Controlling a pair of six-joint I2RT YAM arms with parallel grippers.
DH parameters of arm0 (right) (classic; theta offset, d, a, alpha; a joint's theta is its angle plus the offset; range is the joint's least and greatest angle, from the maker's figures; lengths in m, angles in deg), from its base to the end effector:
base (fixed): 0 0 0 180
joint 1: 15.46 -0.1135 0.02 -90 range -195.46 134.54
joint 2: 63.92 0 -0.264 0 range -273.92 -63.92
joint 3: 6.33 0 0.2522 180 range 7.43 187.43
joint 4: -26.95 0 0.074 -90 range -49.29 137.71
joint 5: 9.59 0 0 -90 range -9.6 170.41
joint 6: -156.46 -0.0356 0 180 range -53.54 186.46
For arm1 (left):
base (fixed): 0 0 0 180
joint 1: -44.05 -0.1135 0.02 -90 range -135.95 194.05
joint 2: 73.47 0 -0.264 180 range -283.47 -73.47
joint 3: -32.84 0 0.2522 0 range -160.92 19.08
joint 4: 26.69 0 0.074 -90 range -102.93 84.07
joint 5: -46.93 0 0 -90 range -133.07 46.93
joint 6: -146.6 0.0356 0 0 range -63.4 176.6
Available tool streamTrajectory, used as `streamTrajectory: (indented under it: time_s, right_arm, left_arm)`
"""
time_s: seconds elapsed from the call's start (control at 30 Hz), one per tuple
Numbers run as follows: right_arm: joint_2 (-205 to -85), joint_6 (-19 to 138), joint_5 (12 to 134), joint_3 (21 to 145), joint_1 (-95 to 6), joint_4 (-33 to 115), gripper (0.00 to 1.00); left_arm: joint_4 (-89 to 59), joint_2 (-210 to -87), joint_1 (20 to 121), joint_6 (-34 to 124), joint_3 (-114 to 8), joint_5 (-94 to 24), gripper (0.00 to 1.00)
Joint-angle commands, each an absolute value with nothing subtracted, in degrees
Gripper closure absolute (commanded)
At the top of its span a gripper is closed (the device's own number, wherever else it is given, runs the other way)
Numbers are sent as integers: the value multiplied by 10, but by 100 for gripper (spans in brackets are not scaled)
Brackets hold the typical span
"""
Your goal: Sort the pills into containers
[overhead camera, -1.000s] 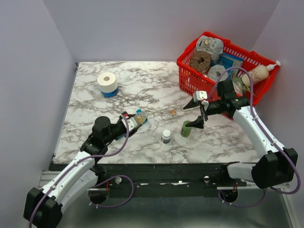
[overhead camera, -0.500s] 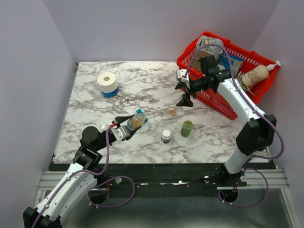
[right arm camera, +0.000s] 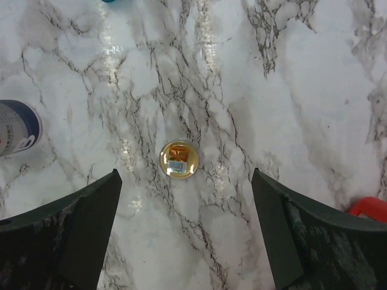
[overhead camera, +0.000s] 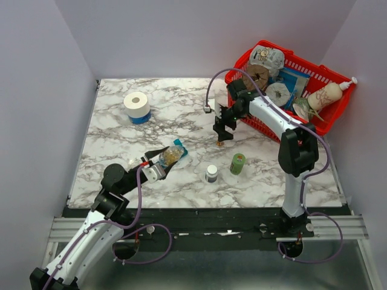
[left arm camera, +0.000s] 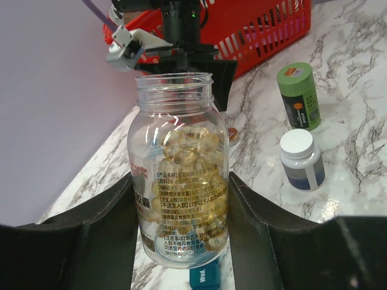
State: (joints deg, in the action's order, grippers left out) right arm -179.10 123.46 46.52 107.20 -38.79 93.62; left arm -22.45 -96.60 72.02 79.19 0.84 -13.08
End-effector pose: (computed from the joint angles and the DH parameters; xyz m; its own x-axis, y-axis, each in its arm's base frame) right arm 0.3803 0.1856 0.2489 -0.0304 -0.7713 -0.6358 -0.9977 0.0621 -0.0276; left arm 0.1073 -0.0771 0.2646 0.3909 0.1691 -0.9048 0.7539 0.5051 0.4201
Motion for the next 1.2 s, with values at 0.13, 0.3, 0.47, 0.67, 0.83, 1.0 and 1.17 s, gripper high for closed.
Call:
streamTrajectory:
  time_s: [0.13, 0.3, 0.47, 0.67, 0.83, 1.0, 1.17]
  right_arm:
    - [-1813, 1241, 525, 1036, -429, 925, 6]
    - [-1820, 1227, 569, 992, -435, 882, 9]
    - [-1826, 1217, 595, 978, -439, 845, 9]
    - [-1834, 1207, 614, 963, -446, 817, 11]
    - [-1836, 1202, 619, 952, -454, 805, 17]
    - [-1836, 1198, 630, 941, -458, 795, 23]
    - [-1842, 1195, 637, 939, -458, 791, 35]
  left_arm:
    - [-233, -958, 719, 808, 9, -133, 100]
    - [-233, -962, 720, 808, 7, -128, 100]
    - [-232, -961, 719, 808, 7, -128, 100]
    - [-231, -963, 719, 808, 6, -128, 100]
    - [-231, -962, 720, 808, 7, -128, 100]
    - [-231, -961, 719, 808, 7, -128, 100]
    - [-230, -961, 719, 808, 6, -128, 100]
